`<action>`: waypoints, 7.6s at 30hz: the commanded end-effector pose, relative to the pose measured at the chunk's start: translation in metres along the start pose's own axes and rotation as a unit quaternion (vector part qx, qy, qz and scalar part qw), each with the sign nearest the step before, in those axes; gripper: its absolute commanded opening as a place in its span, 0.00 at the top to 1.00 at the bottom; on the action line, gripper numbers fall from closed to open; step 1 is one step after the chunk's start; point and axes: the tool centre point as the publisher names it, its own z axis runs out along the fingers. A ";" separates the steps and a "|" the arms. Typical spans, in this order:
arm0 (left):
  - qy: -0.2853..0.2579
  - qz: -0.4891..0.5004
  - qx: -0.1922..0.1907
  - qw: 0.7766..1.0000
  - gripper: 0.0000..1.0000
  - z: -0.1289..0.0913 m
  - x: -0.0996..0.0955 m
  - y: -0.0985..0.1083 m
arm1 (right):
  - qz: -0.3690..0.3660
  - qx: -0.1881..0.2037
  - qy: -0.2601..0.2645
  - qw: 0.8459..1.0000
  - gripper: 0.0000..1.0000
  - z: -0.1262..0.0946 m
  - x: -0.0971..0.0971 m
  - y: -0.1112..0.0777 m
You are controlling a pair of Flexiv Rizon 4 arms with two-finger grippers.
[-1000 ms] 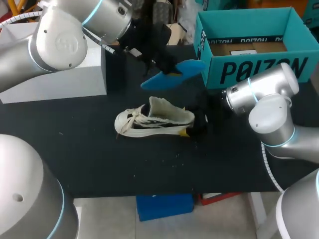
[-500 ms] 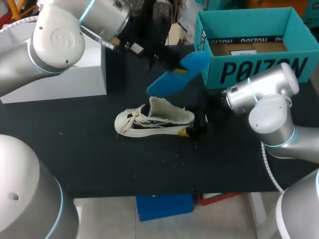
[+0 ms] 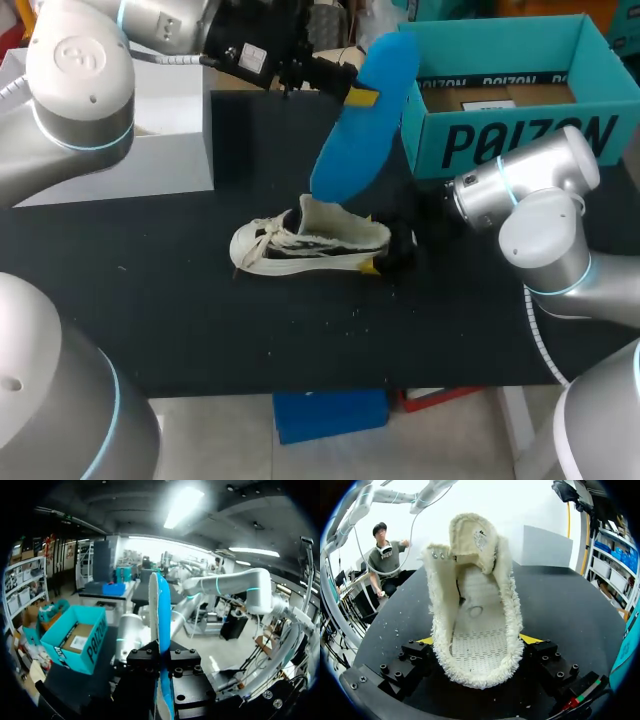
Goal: Take the shoe out of the shoebox, open the shoe tongue, remove and reinsert the insole, then place the shoe into the shoebox
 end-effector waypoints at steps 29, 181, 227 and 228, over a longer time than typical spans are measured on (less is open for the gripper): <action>0.016 0.031 0.196 0.980 1.00 0.015 0.125 -0.063 | 0.001 0.001 0.001 1.000 1.00 0.001 -0.002 -0.002; 0.089 0.017 0.222 0.971 1.00 -0.004 0.189 -0.090 | -0.101 0.002 0.017 0.995 0.00 -0.024 0.001 0.019; 0.089 0.017 0.222 0.971 1.00 -0.004 0.189 -0.090 | -0.147 0.342 0.011 0.928 0.35 -0.062 -0.028 0.065; 0.089 0.017 0.222 0.971 1.00 -0.004 0.189 -0.090 | -0.152 0.359 0.008 0.921 0.43 -0.060 -0.029 0.066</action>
